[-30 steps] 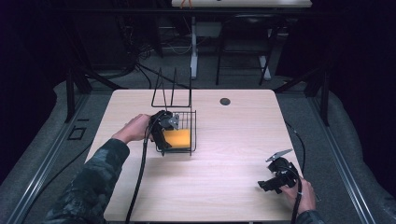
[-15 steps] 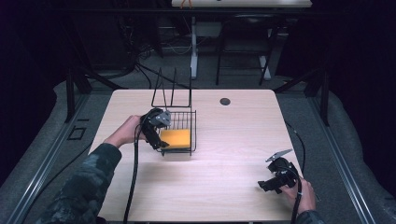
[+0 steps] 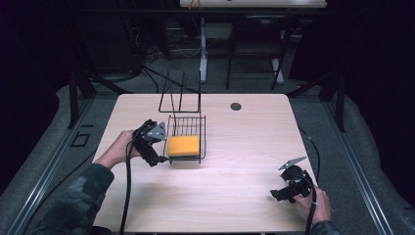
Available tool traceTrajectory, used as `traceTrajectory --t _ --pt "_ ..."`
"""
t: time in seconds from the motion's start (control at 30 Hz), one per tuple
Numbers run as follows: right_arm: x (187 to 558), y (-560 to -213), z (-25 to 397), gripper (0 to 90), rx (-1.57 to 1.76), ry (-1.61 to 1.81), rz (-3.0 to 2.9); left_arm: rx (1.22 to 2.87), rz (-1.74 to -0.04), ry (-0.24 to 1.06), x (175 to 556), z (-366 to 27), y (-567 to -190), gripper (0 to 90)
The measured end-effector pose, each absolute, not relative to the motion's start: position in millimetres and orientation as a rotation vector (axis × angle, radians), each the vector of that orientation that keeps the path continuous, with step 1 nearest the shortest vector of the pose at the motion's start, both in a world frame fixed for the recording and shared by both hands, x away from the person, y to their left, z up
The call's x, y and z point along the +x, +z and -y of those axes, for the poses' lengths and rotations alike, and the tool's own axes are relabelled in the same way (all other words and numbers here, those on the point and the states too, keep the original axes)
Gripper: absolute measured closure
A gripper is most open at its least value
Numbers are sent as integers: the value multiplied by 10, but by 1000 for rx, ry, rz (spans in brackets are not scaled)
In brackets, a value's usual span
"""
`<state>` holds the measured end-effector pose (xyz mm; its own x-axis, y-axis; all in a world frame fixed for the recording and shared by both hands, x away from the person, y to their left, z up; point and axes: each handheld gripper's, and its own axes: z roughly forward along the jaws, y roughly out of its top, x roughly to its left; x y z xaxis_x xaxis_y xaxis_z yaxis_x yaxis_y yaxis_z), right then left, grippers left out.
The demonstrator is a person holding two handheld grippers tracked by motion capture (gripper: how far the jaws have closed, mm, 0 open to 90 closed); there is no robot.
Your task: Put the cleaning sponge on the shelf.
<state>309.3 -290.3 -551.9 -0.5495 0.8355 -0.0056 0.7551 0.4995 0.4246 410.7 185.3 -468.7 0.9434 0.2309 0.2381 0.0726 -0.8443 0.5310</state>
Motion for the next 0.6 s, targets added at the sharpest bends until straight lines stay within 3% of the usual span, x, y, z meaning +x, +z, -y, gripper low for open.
traceTrajectory --t 0.3,0.6 --pt "3088 -5520 2897 76 1361 554 -2532 2491 -316 406 3779 -2042 -4697 2" --pt "3090 -5524 2896 76 1356 554 -2536 2497 -493 444 3411 -2097 -4996 2"
